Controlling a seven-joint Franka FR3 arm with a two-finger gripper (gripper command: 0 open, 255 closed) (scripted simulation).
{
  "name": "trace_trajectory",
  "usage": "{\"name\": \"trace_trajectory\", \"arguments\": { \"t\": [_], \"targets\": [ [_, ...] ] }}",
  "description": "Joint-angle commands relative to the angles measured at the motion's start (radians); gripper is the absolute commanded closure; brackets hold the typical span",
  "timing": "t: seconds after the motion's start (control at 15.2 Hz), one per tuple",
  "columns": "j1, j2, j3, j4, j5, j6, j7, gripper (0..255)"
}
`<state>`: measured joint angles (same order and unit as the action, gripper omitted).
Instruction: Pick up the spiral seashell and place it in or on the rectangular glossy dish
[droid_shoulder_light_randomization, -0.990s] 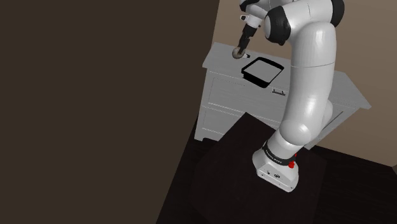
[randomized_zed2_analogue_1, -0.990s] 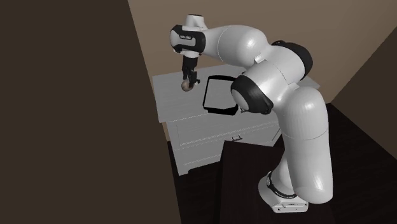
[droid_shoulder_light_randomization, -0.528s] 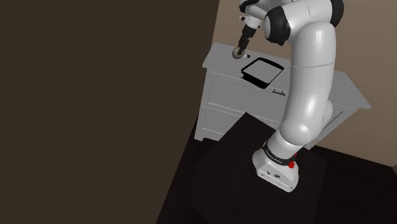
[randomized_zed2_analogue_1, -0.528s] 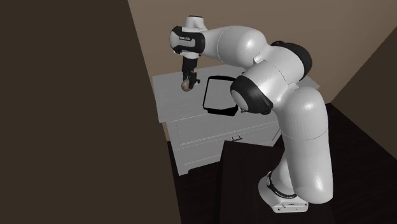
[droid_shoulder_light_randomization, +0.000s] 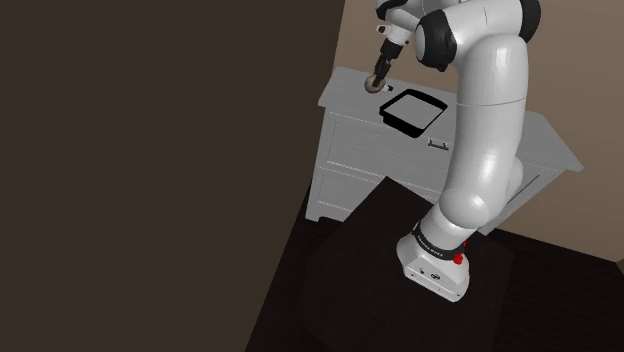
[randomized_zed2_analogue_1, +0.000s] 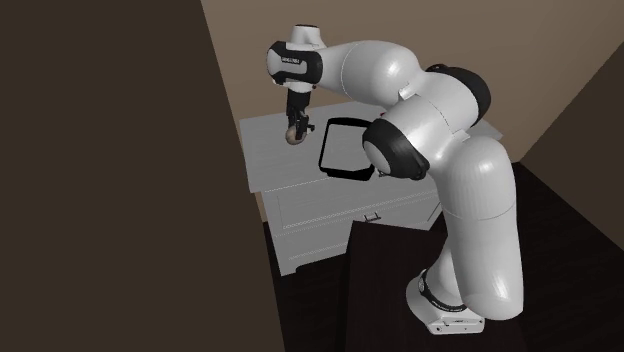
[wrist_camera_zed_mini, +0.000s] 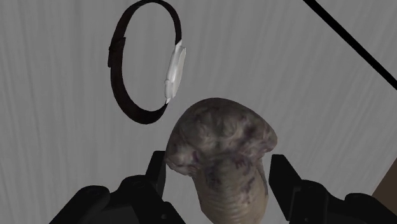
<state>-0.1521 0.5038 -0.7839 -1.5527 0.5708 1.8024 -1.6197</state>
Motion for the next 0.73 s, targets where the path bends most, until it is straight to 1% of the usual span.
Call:
{"name": "trace_trajectory", "arguments": {
  "t": [0.0,0.13,0.66],
  "targets": [
    [0.0,0.001,0.0,-0.001,0.0,0.0,0.0,255],
    [-0.001,0.001,0.0,0.001,0.0,-0.001,0.0,255],
    [-0.008,-0.022,-0.012,0.079,-0.024,-0.089,0.032,255]
  ]
}}
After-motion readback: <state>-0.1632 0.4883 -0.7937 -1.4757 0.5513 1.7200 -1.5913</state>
